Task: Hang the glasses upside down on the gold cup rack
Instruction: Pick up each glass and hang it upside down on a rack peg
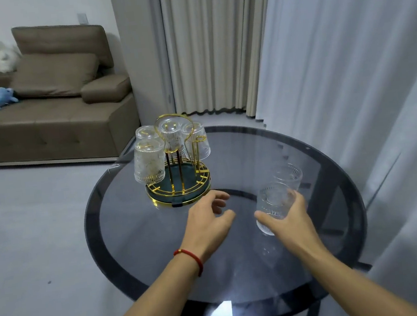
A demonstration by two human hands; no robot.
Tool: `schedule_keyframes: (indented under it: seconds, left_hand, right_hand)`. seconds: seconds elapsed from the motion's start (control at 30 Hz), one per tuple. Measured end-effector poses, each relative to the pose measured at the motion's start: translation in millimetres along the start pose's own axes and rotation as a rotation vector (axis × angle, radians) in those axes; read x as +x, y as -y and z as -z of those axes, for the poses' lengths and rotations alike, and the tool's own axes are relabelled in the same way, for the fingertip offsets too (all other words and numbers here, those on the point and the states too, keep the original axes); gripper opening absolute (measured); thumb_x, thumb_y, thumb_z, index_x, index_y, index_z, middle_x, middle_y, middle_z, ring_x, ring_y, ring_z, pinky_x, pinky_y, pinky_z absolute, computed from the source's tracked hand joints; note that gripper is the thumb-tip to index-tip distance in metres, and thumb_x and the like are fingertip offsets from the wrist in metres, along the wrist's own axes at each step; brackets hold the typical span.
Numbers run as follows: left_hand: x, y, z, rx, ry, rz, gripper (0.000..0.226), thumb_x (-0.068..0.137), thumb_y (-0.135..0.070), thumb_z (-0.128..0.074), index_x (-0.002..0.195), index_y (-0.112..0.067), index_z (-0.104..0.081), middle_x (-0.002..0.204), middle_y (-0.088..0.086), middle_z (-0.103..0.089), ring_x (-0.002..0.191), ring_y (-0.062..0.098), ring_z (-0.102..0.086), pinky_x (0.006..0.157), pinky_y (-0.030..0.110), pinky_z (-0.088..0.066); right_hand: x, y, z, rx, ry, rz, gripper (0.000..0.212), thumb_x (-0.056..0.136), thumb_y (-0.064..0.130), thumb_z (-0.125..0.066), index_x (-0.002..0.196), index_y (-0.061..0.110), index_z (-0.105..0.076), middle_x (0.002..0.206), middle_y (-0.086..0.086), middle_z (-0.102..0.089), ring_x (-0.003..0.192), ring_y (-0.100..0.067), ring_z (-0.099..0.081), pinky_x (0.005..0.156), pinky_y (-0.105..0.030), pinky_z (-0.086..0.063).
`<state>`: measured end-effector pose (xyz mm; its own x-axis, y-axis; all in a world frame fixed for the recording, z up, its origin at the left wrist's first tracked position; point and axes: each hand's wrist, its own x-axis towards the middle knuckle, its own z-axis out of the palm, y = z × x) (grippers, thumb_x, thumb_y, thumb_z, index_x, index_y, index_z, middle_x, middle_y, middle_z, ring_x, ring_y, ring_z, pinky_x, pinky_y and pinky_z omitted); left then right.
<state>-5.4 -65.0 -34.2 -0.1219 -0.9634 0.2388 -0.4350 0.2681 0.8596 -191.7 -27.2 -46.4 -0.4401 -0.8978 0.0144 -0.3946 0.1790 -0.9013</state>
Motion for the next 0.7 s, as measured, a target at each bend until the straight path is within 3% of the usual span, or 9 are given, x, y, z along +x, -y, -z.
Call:
schedule_keyframes:
  seconds: [0.1, 0.17, 0.3, 0.37, 0.43, 0.53, 0.63, 0.7]
  left_hand:
    - [-2, -5, -8, -0.044, 0.038, 0.058, 0.034, 0.083, -0.021, -0.071, 0.116, -0.026, -0.063, 0.106, -0.007, -0.065, 0.099, 0.011, -0.063, 0.082, 0.023, -0.053]
    - [-3, -10, -13, -0.139, 0.088, 0.096, 0.052, 0.082, -0.032, -0.076, 0.129, -0.029, -0.054, 0.114, -0.007, -0.061, 0.104, 0.012, -0.062, 0.084, 0.026, -0.055]
    - [-5, -19, -19, -0.328, 0.176, 0.157, 0.09, 0.068, -0.053, -0.08, 0.145, -0.037, -0.036, 0.123, -0.012, -0.055, 0.114, 0.008, -0.058, 0.094, 0.038, -0.056]
    - [-6, -21, -18, -0.307, 0.097, 0.137, 0.085, 0.065, -0.052, -0.08, 0.14, -0.038, -0.043, 0.118, -0.015, -0.057, 0.111, 0.003, -0.057, 0.089, 0.033, -0.056]
    - [-5, -20, -13, -0.375, -0.009, 0.146, 0.071, 0.063, -0.046, -0.082, 0.128, -0.038, -0.056, 0.114, -0.011, -0.063, 0.106, 0.005, -0.062, 0.079, 0.029, -0.058]
    - [1, -18, -4, -0.614, -0.065, 0.232, 0.056, 0.067, -0.031, -0.085, 0.119, -0.03, -0.063, 0.113, 0.007, -0.067, 0.098, 0.018, -0.07, 0.065, 0.032, -0.06]
    - [7, -10, 4, -0.756, -0.074, 0.295, 0.042, 0.083, -0.017, -0.08, 0.12, -0.02, -0.061, 0.113, 0.013, -0.069, 0.092, 0.02, -0.074, 0.065, 0.043, -0.063]
    - [8, -4, 5, -0.792, -0.046, 0.3, 0.04, 0.087, -0.015, -0.076, 0.124, -0.016, -0.06, 0.114, 0.012, -0.07, 0.095, 0.021, -0.075, 0.069, 0.047, -0.063]
  right_hand:
    - [6, -9, -5, 0.015, -0.047, 0.013, 0.089, 0.075, 0.041, -0.087, 0.147, 0.019, -0.04, 0.14, -0.004, -0.06, 0.123, -0.025, -0.059, 0.094, -0.034, -0.045]
    - [5, -7, -6, 0.005, -0.064, 0.076, 0.085, 0.072, 0.045, -0.089, 0.141, 0.02, -0.048, 0.13, -0.001, -0.064, 0.116, -0.022, -0.062, 0.089, -0.031, -0.045]
    - [-3, 2, -13, -0.17, 0.017, 0.439, 0.085, 0.068, 0.035, -0.092, 0.142, 0.017, -0.054, 0.128, 0.001, -0.057, 0.12, -0.016, -0.052, 0.103, -0.035, -0.046]
    - [-7, 8, -17, -0.211, 0.088, 0.562, 0.09, 0.067, 0.034, -0.093, 0.146, 0.02, -0.052, 0.124, 0.003, -0.05, 0.12, -0.016, -0.048, 0.103, -0.032, -0.046]
    - [-6, 13, -16, -0.188, 0.163, 0.611, 0.094, 0.07, 0.047, -0.089, 0.15, 0.024, -0.047, 0.126, 0.005, -0.047, 0.122, -0.013, -0.047, 0.103, -0.025, -0.044]
    - [-2, 16, -12, -0.044, 0.239, 0.519, 0.091, 0.079, 0.066, -0.073, 0.155, 0.033, -0.035, 0.143, 0.015, -0.041, 0.133, 0.006, -0.04, 0.104, -0.015, -0.037]
    - [-1, 18, -12, 0.213, 0.404, 0.239, 0.063, 0.096, 0.065, -0.052, 0.152, 0.042, -0.036, 0.15, 0.016, -0.044, 0.132, 0.011, -0.045, 0.106, -0.03, -0.049]
    - [-1, 18, -18, 0.34, 0.448, 0.143, 0.044, 0.105, 0.051, -0.048, 0.147, 0.039, -0.043, 0.141, 0.017, -0.052, 0.119, 0.013, -0.056, 0.093, -0.037, -0.061]
